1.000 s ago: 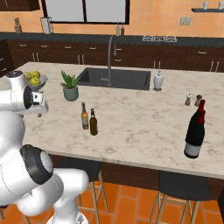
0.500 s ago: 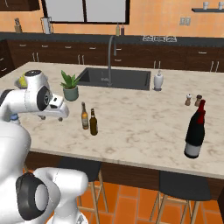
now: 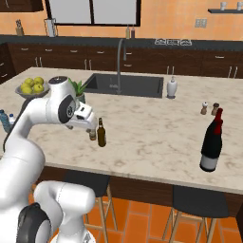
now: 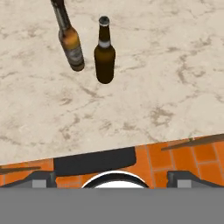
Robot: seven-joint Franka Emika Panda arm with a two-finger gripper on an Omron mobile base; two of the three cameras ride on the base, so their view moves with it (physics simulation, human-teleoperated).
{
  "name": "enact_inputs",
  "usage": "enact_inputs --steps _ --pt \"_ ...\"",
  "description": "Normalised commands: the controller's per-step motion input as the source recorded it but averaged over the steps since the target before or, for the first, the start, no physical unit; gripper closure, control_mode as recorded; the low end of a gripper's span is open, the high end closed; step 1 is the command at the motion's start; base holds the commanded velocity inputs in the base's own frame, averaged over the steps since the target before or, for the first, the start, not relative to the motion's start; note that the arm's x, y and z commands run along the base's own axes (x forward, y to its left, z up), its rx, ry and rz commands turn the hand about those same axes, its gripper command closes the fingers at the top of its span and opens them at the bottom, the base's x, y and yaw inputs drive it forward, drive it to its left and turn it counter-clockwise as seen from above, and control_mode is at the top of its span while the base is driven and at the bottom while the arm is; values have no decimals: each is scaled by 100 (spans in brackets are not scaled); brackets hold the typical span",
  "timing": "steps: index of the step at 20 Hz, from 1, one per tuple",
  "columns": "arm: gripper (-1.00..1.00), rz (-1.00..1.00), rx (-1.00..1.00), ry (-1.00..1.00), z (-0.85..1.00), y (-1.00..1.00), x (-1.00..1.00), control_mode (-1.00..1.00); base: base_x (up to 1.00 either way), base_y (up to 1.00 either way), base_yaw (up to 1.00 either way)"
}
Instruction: Move the plastic bottles in the middle to the plastics group, and the glass bottles in the middle to the glass group.
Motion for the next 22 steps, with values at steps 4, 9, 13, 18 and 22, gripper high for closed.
enact_inputs --steps 4,9,13,18,22 --pt "-100 12 0 -3 -3 -39 25 -100 0 0 0" --pt "-100 13 -2 0 -1 -1 46 -100 0 0 0" --pt "-100 15 0 0 -10 0 58 -100 0 0 0" --pt "-100 10 0 -1 -15 0 31 -100 0 0 0" --pt "-100 1 0 0 -18 0 21 -100 0 0 0"
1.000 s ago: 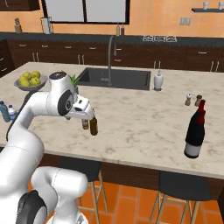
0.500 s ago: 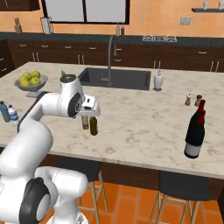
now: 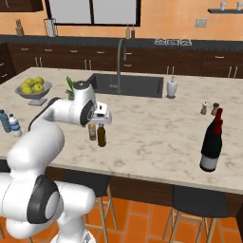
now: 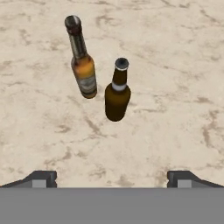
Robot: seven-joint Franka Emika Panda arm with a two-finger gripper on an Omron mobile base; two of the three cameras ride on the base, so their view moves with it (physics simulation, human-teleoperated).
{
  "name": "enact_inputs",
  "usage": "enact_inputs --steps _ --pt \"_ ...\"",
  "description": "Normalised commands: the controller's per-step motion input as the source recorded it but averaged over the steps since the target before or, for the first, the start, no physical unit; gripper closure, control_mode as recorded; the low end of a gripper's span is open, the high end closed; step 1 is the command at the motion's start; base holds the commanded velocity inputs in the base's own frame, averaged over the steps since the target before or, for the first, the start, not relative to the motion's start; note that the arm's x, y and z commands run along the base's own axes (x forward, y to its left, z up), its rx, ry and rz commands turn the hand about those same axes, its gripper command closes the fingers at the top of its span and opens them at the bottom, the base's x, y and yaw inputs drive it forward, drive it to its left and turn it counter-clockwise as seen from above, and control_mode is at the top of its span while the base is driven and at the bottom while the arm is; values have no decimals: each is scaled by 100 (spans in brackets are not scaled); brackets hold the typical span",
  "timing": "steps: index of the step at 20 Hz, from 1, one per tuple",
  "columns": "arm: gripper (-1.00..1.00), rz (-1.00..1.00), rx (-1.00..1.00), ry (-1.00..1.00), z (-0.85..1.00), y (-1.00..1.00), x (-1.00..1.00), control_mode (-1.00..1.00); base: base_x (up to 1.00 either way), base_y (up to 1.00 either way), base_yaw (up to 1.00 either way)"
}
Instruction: Move the plastic bottles in the middle to the plastics group, and the glass bottles in the middle to the glass group.
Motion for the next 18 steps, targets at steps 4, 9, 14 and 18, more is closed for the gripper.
enact_inputs --steps 4,9,14,18 --pt "-100 0 1 -1 -37 0 27 -100 0 0 0" --pt "-100 0 3 0 -25 0 16 -100 0 0 0" --pt "-100 0 0 0 -13 0 25 -100 0 0 0" --pt "-100 0 0 0 0 0 29 -100 0 0 0"
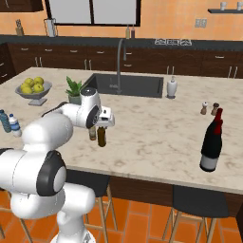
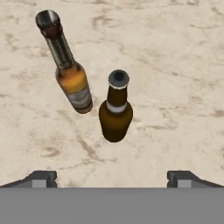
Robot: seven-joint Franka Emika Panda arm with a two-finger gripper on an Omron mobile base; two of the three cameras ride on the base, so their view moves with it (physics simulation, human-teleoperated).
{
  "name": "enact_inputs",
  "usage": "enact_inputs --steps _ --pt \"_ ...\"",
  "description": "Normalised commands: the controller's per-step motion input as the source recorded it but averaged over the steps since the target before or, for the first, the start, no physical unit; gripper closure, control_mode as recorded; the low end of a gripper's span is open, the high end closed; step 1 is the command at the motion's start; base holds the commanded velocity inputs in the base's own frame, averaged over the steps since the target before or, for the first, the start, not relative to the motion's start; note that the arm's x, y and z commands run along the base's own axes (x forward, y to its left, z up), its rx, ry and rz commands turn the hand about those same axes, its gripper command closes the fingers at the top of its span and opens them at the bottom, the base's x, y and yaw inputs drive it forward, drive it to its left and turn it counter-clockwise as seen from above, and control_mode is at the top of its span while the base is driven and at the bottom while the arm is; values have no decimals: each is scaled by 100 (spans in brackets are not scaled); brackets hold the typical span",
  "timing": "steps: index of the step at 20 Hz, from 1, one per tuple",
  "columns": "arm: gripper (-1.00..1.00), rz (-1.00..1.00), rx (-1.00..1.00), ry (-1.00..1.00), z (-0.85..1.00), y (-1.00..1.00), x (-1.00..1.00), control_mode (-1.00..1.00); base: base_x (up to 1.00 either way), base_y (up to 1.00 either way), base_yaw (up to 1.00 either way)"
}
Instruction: Move the plastic bottles in the middle to the plastics group, and the glass bottles in the middle to the glass group.
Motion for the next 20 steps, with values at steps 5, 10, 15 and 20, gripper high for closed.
enact_inputs --steps 5,10,15,20 --pt "-100 0 0 0 -25 0 6 -100 0 0 0" --pt "-100 0 0 0 -25 0 14 -100 0 0 0" --pt "-100 0 0 -2 -8 0 22 -100 0 0 0" --pt "-100 0 0 0 -13 0 7 -100 0 0 0"
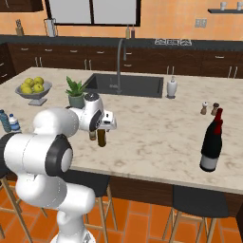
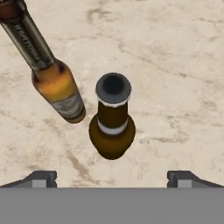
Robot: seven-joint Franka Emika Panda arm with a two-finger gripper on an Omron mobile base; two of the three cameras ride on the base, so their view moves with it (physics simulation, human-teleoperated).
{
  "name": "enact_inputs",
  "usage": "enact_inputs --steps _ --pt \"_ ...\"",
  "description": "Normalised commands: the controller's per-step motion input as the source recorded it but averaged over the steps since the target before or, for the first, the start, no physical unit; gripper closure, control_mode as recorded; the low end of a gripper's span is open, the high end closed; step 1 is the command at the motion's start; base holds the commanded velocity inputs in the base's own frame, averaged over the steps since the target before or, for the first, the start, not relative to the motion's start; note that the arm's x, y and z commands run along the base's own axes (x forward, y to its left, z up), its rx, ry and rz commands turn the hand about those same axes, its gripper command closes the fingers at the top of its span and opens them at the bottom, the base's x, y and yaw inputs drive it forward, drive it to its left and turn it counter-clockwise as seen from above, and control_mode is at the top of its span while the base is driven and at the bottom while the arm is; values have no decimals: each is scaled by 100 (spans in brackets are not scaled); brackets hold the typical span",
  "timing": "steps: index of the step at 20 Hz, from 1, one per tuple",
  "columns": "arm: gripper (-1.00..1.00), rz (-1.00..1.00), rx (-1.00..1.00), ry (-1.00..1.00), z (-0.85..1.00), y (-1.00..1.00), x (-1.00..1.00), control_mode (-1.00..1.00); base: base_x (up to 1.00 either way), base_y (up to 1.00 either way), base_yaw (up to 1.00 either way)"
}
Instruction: Move the plastic bottles in the middle to the plastics group, and the glass bottles in the middle to the glass group.
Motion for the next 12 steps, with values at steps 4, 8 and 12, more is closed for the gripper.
enact_inputs --steps 4,8,12 --pt "-100 0 0 0 -14 0 0 -100 0 0 0" --pt "-100 3 0 0 -19 0 12 -100 0 0 0" --pt "-100 4 0 0 -16 0 18 -100 0 0 0"
